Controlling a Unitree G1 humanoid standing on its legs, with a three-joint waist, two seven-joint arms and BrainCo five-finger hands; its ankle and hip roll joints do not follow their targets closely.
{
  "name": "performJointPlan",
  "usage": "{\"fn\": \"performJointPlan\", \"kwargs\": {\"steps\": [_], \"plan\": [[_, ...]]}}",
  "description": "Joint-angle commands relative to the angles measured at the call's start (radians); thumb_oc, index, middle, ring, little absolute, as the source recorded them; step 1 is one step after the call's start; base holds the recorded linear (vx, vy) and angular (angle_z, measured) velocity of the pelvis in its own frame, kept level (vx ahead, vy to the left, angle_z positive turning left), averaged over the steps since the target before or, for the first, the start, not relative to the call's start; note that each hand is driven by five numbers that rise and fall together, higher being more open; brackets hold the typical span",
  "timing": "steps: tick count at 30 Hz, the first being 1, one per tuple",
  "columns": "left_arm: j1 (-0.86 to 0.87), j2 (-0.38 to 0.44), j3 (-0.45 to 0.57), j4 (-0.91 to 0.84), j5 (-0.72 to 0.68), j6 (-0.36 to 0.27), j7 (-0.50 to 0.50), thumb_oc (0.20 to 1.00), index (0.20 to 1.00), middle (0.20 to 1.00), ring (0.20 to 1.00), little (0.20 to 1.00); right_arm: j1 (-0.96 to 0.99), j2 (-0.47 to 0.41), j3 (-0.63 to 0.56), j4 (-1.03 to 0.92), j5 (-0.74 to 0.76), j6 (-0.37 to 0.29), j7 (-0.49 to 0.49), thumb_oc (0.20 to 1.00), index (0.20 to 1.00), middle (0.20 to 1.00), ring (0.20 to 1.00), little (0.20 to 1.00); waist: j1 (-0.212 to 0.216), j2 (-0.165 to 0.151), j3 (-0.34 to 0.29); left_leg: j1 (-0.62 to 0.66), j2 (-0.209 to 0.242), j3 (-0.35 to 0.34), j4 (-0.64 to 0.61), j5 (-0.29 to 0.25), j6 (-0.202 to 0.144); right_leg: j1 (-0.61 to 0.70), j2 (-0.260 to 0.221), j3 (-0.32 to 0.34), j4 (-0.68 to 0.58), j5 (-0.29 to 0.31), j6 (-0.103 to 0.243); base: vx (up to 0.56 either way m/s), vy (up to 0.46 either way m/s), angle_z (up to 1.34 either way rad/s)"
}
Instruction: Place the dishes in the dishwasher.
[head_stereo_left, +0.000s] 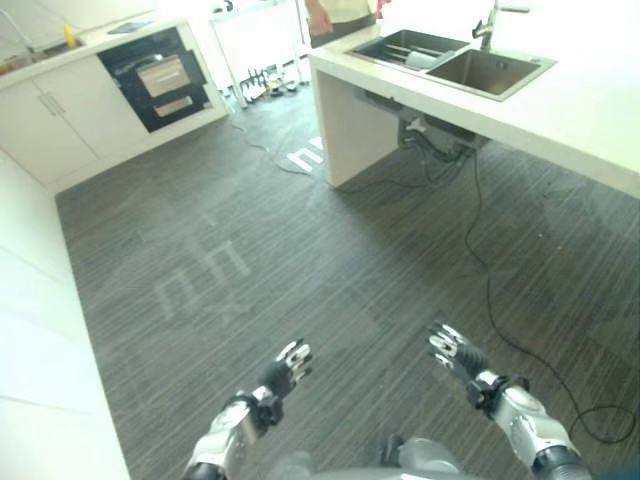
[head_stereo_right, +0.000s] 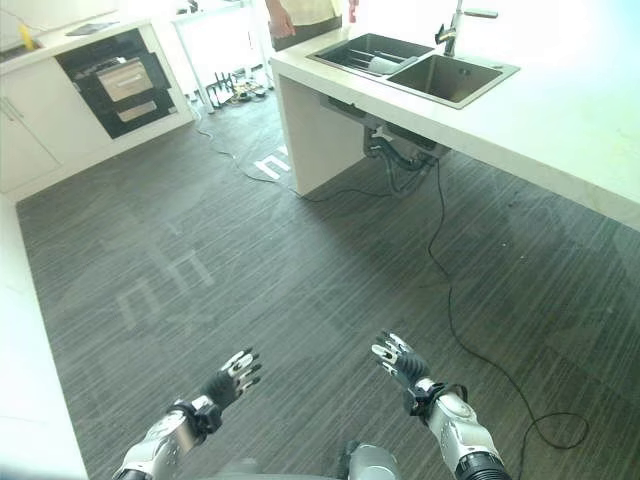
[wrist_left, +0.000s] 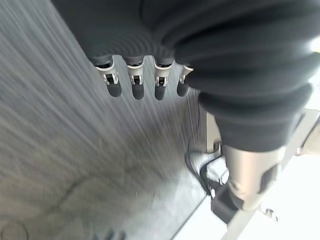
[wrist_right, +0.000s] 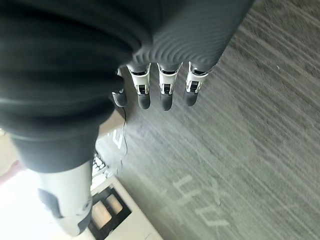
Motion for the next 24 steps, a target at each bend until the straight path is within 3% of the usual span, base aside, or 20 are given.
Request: {"fn": "performJointPlan", "kwargs": {"steps": [1, 2, 3, 4, 6, 7, 9, 10, 11, 12, 13, 14, 15, 16, 17, 18, 19, 20, 24], "plan": [[-0.017, 0.008, -0.035, -0.031, -0.048, -0.014, -0.063, 1.0, 1.0, 1.0, 1.0, 1.0, 0.023, -0.012, 0.014, -0.034, -0.001, -0.029, 0.034, 1.0, 1.0, 1.0, 1.0, 1.0, 0.012, 0.014, 0.031, 0.064, -0.013, 0.072, -0.329, -0.01, 0.018, 0.077, -0.023, 0.004, -0.117, 0.062, 0.099, 0.41, 0.208, -0.58], [-0.011, 0.011, -0.041, -0.054, -0.052, -0.003, -0.044, 1.0, 1.0, 1.0, 1.0, 1.0, 0.019, -0.005, 0.015, -0.038, -0.007, -0.018, 0.026, 1.0, 1.0, 1.0, 1.0, 1.0, 0.016, 0.023, 0.037, 0.088, -0.009, 0.113, -0.592, 0.011, 0.017, 0.104, -0.016, 0.018, -0.122, 0.049, 0.121, 0.53, 0.316, -0.85], [-0.003, 0.017, -0.044, -0.068, -0.053, 0.005, -0.031, 1.0, 1.0, 1.0, 1.0, 1.0, 0.022, 0.0, 0.023, -0.043, -0.003, -0.014, 0.013, 1.0, 1.0, 1.0, 1.0, 1.0, 0.032, 0.037, 0.038, 0.087, -0.028, 0.093, -0.788, 0.077, 0.017, 0.11, -0.007, 0.034, -0.123, 0.06, 0.134, 0.62, 0.41, -0.65], [0.009, 0.021, -0.038, -0.077, -0.051, 0.012, -0.035, 1.0, 1.0, 1.0, 1.0, 1.0, 0.026, 0.004, 0.033, -0.043, 0.006, -0.019, 0.004, 1.0, 1.0, 1.0, 1.0, 1.0, 0.053, 0.047, 0.039, 0.082, -0.017, 0.042, -0.913, 0.138, -0.003, 0.132, 0.004, 0.059, -0.126, 0.049, 0.144, 0.57, 0.341, -0.73], [0.037, 0.023, -0.021, -0.081, -0.038, 0.002, -0.061, 1.0, 1.0, 1.0, 1.0, 1.0, 0.033, 0.009, 0.042, -0.034, 0.013, -0.037, 0.007, 1.0, 1.0, 1.0, 1.0, 1.0, 0.08, 0.054, 0.037, 0.051, 0.029, 0.009, -0.984, 0.217, -0.026, 0.168, 0.01, 0.083, -0.135, 0.031, 0.147, 0.66, 0.451, -1.0], [0.043, 0.025, -0.008, -0.072, -0.033, -0.014, -0.085, 1.0, 1.0, 1.0, 1.0, 1.0, 0.039, 0.015, 0.039, -0.031, 0.017, -0.049, -0.011, 1.0, 1.0, 1.0, 1.0, 1.0, 0.087, 0.045, 0.015, 0.05, 0.031, 0.067, -0.98, 0.188, -0.009, 0.213, -0.02, 0.06, -0.134, -0.009, 0.172, 0.77, 0.714, -0.95], [0.012, 0.044, -0.025, -0.057, 0.0, 0.002, -0.078, 1.0, 1.0, 1.0, 1.0, 1.0, 0.04, 0.035, 0.025, -0.002, 0.044, -0.056, -0.03, 1.0, 1.0, 1.0, 1.0, 1.0, 0.102, 0.03, -0.001, 0.051, -0.034, 0.065, -0.936, 0.128, 0.04, 0.26, -0.059, 0.046, -0.048, -0.069, 0.184, 0.73, 0.714, -0.27], [-0.009, 0.056, -0.038, -0.053, 0.007, 0.017, -0.083, 1.0, 1.0, 1.0, 1.0, 1.0, 0.05, 0.048, 0.021, -0.011, 0.045, -0.058, -0.021, 1.0, 1.0, 1.0, 1.0, 1.0, 0.098, 0.005, -0.011, 0.093, -0.1, 0.063, -0.968, 0.097, 0.079, 0.254, -0.105, 0.041, 0.085, -0.009, 0.225, 0.48, 0.601, 0.52], [-0.022, 0.065, -0.048, -0.055, 0.011, 0.025, -0.084, 1.0, 1.0, 1.0, 1.0, 1.0, 0.06, 0.062, 0.023, -0.033, 0.033, -0.063, -0.029, 1.0, 1.0, 1.0, 1.0, 1.0, 0.093, 0.015, -0.016, 0.114, -0.121, 0.07, -0.988, 0.099, 0.117, 0.204, -0.113, 0.041, 0.227, 0.089, 0.258, 0.43, 0.548, 1.13], [-0.027, 0.07, -0.055, -0.056, 0.017, 0.029, -0.084, 1.0, 1.0, 1.0, 1.0, 1.0, 0.067, 0.068, 0.023, -0.046, 0.031, -0.066, -0.041, 1.0, 1.0, 1.0, 1.0, 1.0, 0.086, 0.002, -0.015, 0.14, -0.159, 0.061, -0.998, 0.074, 0.132, 0.182, -0.139, 0.047, 0.315, 0.111, 0.288, 0.32, 0.564, 1.23], [-0.034, 0.081, -0.063, -0.059, 0.037, 0.037, -0.068, 1.0, 1.0, 1.0, 1.0, 1.0, 0.071, 0.077, 0.023, -0.064, 0.037, -0.049, -0.06, 1.0, 1.0, 1.0, 1.0, 1.0, 0.078, 0.009, -0.012, 0.182, -0.181, 0.085, -1.009, 0.038, 0.169, 0.084, -0.174, 0.041, 0.513, 0.204, 0.316, 0.33, 0.478, 0.97], [-0.035, 0.087, -0.067, -0.059, 0.041, 0.024, -0.053, 1.0, 1.0, 1.0, 1.0, 1.0, 0.066, 0.078, 0.03, -0.06, 0.033, -0.048, -0.055, 1.0, 1.0, 1.0, 1.0, 1.0, 0.072, 0.014, -0.006, 0.208, -0.182, 0.105, -1.017, 0.022, 0.176, 0.03, -0.176, 0.026, 0.538, 0.191, 0.307, 0.27, 0.371, 0.46], [-0.038, 0.089, -0.068, -0.065, 0.021, 0.023, -0.048, 1.0, 1.0, 1.0, 1.0, 1.0, 0.064, 0.078, 0.038, -0.066, 0.027, -0.047, -0.051, 1.0, 1.0, 1.0, 1.0, 1.0, 0.056, 0.016, 0.006, 0.23, -0.183, 0.099, -1.018, 0.011, 0.175, -0.021, -0.139, 0.02, 0.492, 0.158, 0.297, 0.13, 0.104, 0.24], [-0.041, 0.092, -0.064, -0.074, 0.003, 0.03, -0.048, 1.0, 1.0, 1.0, 1.0, 1.0, 0.063, 0.075, 0.04, -0.073, 0.024, -0.045, -0.053, 1.0, 1.0, 1.0, 1.0, 1.0, 0.046, 0.03, 0.015, 0.234, -0.164, 0.098, -1.014, 0.022, 0.173, -0.056, -0.098, 0.004, 0.438, 0.162, 0.27, 0.12, -0.024, 0.25], [-0.043, 0.093, -0.058, -0.082, -0.002, 0.043, -0.048, 1.0, 1.0, 1.0, 1.0, 1.0, 0.066, 0.072, 0.035, -0.077, 0.025, -0.044, -0.055, 1.0, 1.0, 1.0, 1.0, 1.0, 0.033, 0.031, 0.024, 0.255, -0.166, 0.073, -1.022, 0.018, 0.166, -0.085, -0.074, 0.008, 0.368, 0.165, 0.266, 0.22, -0.111, 0.79], [-0.05, 0.098, -0.045, -0.092, 0.008, 0.063, -0.045, 1.0, 1.0, 1.0, 1.0, 1.0, 0.068, 0.061, 0.024, -0.08, 0.036, -0.04, -0.045, 1.0, 1.0, 1.0, 1.0, 1.0, 0.012, 0.023, 0.041, 0.297, -0.172, 0.032, -1.04, 0.007, 0.151, -0.129, -0.061, 0.008, 0.197, 0.207, 0.269, 0.35, -0.115, 1.34], [-0.054, 0.098, -0.042, -0.093, 0.013, 0.07, -0.034, 1.0, 1.0, 1.0, 1.0, 1.0, 0.071, 0.057, 0.023, -0.08, 0.027, -0.043, -0.029, 1.0, 1.0, 1.0, 1.0, 1.0, -0.005, 0.014, 0.047, 0.329, -0.181, 0.023, -1.047, -0.018, 0.146, -0.176, -0.07, -0.001, 0.106, 0.278, 0.283, 0.38, -0.081, 1.8], [-0.054, 0.093, -0.041, -0.089, 0.013, 0.063, -0.03, 1.0, 1.0, 1.0, 1.0, 1.0, 0.073, 0.056, 0.024, -0.084, 0.019, -0.044, -0.027, 1.0, 1.0, 1.0, 1.0, 1.0, -0.008, 0.015, 0.052, 0.349, -0.182, 0.031, -1.05, -0.035, 0.143, -0.183, -0.091, -0.026, 0.095, 0.269, 0.278, 0.32, -0.037, 1.76], [-0.02, 0.07, -0.06, -0.105, 0.035, 0.049, -0.055, 1.0, 1.0, 1.0, 1.0, 1.0, 0.059, 0.048, 0.018, -0.048, 0.033, -0.063, -0.046, 1.0, 1.0, 1.0, 1.0, 1.0, -0.001, 0.018, 0.026, 0.364, -0.189, 0.023, -1.032, -0.039, 0.121, -0.056, -0.041, -0.019, -0.085, 0.203, 0.231, 0.27, -0.087, 0.25]]}}
